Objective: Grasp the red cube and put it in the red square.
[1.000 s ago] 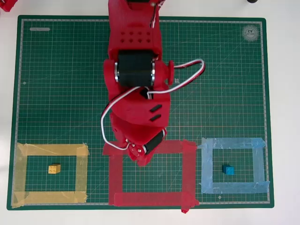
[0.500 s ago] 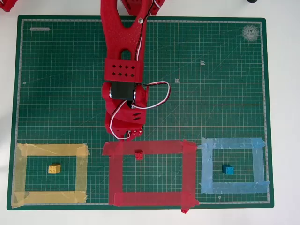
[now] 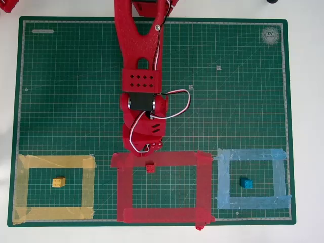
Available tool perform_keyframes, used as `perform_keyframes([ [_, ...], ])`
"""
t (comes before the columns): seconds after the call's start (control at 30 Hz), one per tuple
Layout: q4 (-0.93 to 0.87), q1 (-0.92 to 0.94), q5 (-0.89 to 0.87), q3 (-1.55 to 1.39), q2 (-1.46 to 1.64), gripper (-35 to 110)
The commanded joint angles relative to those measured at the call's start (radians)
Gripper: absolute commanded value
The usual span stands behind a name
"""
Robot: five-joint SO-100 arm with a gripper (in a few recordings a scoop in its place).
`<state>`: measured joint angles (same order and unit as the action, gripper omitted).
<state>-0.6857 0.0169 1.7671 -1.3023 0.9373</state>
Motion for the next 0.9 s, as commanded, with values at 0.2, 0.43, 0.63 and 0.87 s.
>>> perform_keyframes([
  [0.2, 0.077, -0.028, 0.020, 0.032, -0.003, 0],
  [0.43, 0.133, -0.038, 0.012, 0.037, -0.020, -1],
  [0.63, 0.133, -0.052, 0.003, 0.017, -0.017, -1],
  [0.87, 0.133, -0.061, 0.000, 0.008, -0.011, -1],
])
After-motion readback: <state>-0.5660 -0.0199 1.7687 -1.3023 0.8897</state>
